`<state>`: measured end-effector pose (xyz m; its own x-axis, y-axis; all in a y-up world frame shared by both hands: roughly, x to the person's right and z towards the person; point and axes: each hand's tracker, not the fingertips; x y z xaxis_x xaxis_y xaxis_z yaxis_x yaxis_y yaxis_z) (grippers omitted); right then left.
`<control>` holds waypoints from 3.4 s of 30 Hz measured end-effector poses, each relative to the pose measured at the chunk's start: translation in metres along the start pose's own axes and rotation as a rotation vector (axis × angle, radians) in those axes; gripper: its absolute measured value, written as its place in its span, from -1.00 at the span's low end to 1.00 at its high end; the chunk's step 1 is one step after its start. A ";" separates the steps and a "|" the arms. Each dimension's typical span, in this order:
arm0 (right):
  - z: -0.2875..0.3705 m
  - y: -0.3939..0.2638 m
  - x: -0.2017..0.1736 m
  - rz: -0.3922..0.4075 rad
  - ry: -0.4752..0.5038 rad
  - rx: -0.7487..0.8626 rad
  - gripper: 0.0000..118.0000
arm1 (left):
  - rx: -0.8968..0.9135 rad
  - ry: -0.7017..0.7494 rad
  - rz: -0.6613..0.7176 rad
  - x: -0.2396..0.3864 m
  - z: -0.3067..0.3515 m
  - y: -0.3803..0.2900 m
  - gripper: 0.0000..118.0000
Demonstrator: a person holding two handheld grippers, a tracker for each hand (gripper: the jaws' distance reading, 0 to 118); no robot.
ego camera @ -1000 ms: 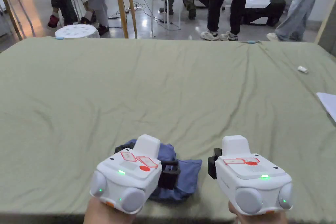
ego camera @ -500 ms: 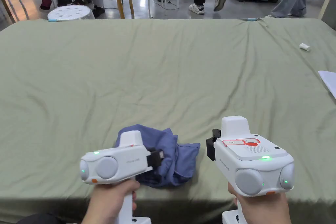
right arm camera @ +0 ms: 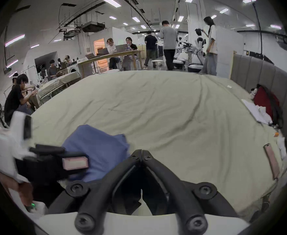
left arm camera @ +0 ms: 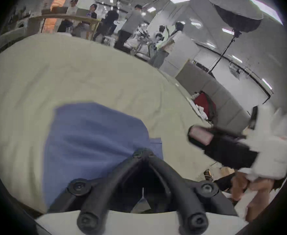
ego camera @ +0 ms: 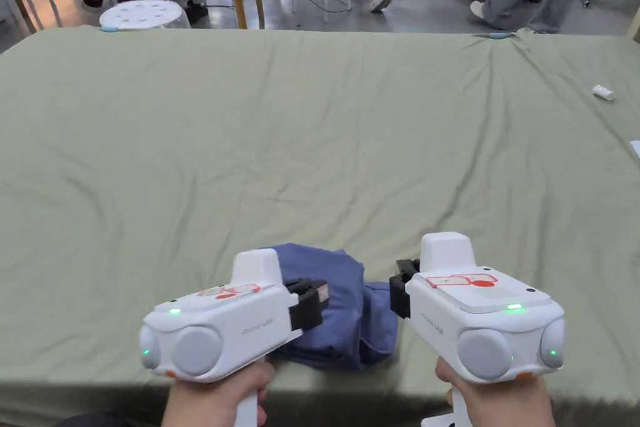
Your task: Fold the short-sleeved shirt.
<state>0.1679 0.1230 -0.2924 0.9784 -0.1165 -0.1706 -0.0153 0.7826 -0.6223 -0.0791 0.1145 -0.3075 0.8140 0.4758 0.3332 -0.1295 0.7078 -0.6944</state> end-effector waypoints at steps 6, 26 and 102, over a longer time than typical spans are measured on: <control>-0.052 -0.015 -0.029 -0.088 0.132 -0.097 -1.00 | 0.074 0.104 0.127 -0.075 0.050 0.004 -0.53; -0.071 -0.022 -0.026 -0.086 0.078 -0.152 -1.00 | -0.054 -0.389 0.712 -0.137 -0.055 -0.032 -0.23; -0.035 0.102 -0.106 0.171 -0.086 0.104 -1.00 | 0.273 0.540 -0.255 -0.110 0.078 0.128 -1.00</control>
<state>0.0557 0.1941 -0.3649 0.9775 0.0724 -0.1981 -0.1654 0.8460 -0.5069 -0.2288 0.1932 -0.3833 0.9988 -0.0028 0.0493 0.0235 0.9046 -0.4257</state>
